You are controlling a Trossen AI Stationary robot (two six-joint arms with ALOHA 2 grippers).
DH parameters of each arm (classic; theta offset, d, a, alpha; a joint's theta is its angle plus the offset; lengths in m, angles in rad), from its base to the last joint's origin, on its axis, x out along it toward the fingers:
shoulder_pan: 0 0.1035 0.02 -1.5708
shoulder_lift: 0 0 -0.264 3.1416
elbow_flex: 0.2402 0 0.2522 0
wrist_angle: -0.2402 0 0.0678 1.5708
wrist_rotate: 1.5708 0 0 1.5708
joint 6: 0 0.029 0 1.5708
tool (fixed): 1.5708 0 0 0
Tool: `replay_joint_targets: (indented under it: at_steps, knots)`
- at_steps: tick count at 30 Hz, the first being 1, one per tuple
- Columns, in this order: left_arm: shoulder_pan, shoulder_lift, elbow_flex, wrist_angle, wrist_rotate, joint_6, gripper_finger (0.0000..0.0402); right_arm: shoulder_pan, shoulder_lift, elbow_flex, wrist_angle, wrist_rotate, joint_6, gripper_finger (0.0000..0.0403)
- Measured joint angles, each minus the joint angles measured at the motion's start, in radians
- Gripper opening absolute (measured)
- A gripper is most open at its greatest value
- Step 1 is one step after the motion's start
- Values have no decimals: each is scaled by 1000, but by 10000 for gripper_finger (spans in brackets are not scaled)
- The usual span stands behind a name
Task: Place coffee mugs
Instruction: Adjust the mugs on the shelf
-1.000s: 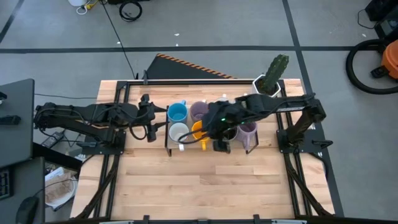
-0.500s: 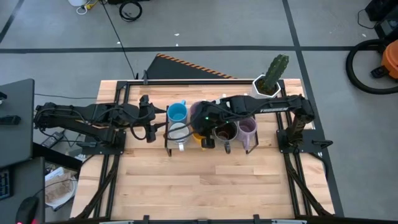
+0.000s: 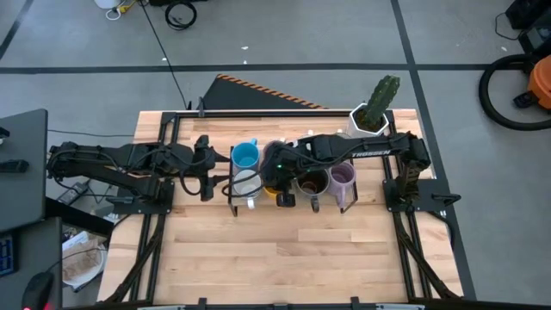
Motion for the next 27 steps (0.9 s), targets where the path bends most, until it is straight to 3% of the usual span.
replay_joint_targets:
  at_steps: [10,17,23,27]
  knots:
    - [0,0,0,3,0,29,231,0,-48,44,-29,13,1,72]
    - [1,-26,-61,146,-10,188,231,2,-113,68,-104,47,-1,72]
    - [10,-98,-161,233,-11,193,231,36,-221,-42,-92,157,39,72]
    - [10,-184,-216,271,17,185,231,57,-337,-208,5,204,86,72]
